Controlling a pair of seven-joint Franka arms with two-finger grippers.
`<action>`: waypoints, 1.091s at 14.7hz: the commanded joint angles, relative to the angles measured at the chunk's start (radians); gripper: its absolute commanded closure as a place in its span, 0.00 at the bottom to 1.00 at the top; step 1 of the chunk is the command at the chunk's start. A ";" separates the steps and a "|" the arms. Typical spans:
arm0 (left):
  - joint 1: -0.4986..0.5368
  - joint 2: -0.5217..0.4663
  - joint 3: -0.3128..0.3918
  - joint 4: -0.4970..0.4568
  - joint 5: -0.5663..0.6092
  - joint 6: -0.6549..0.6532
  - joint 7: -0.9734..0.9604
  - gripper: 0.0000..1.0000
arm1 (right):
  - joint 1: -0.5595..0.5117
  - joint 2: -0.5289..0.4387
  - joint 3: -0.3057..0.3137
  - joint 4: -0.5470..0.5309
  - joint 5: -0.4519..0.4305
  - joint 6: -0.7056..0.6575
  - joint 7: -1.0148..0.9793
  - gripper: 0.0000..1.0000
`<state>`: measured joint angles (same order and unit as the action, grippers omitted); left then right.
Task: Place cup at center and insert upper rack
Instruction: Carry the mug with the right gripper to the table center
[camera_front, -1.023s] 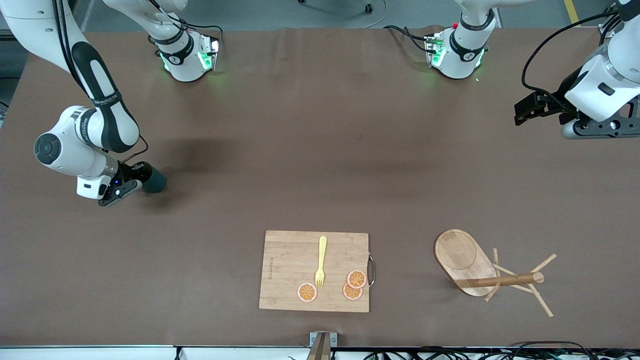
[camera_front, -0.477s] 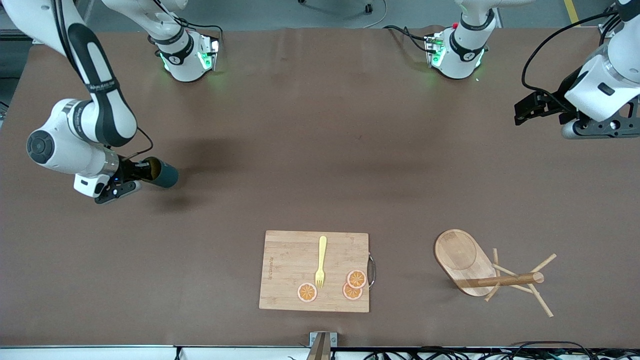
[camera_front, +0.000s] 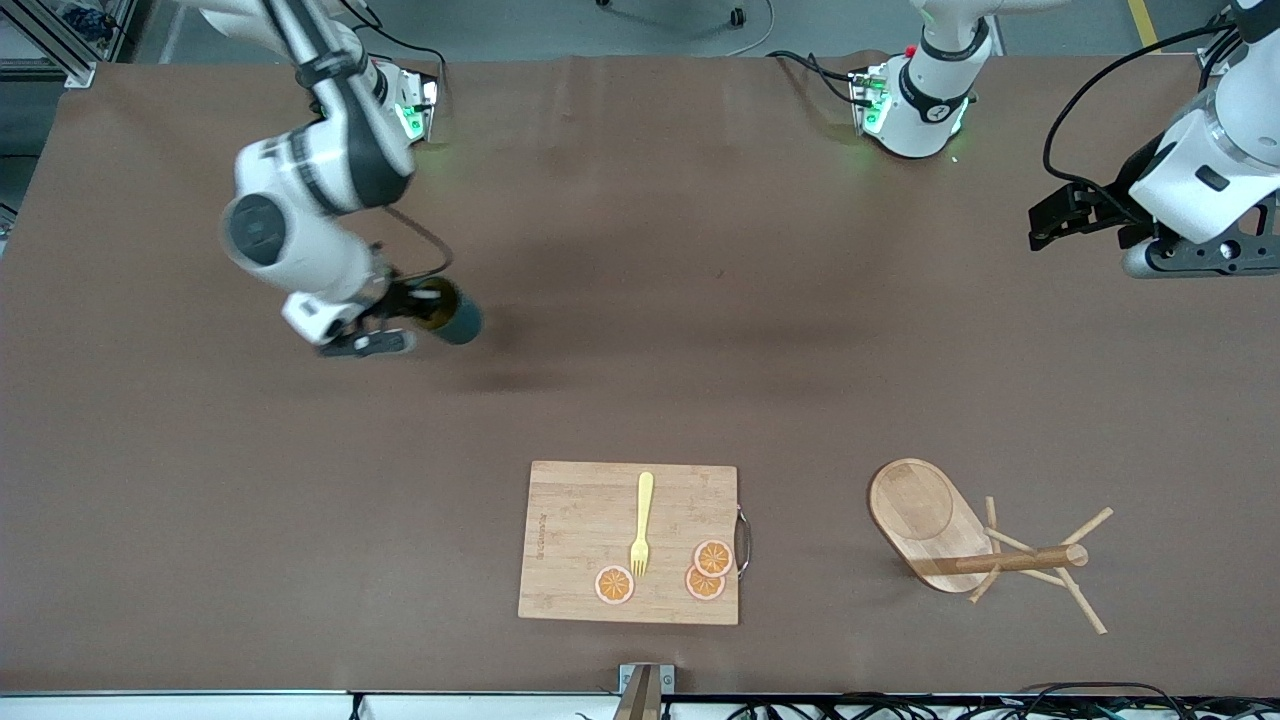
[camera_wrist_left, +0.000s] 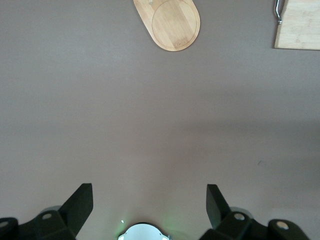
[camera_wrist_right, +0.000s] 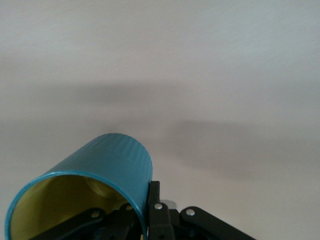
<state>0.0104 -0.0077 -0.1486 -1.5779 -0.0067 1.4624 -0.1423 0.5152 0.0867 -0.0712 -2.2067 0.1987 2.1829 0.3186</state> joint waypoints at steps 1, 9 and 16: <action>0.007 -0.011 -0.002 -0.005 -0.016 -0.004 -0.008 0.00 | 0.124 -0.010 -0.018 0.004 0.018 0.047 0.178 1.00; 0.007 0.003 -0.002 -0.030 -0.016 0.055 -0.010 0.00 | 0.402 0.277 -0.019 0.162 0.013 0.278 0.487 0.99; 0.003 0.005 -0.005 -0.080 -0.018 0.116 -0.025 0.00 | 0.439 0.424 -0.022 0.288 0.005 0.290 0.487 0.65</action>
<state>0.0104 0.0061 -0.1483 -1.6335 -0.0067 1.5518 -0.1499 0.9365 0.4831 -0.0777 -1.9583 0.1994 2.4806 0.7990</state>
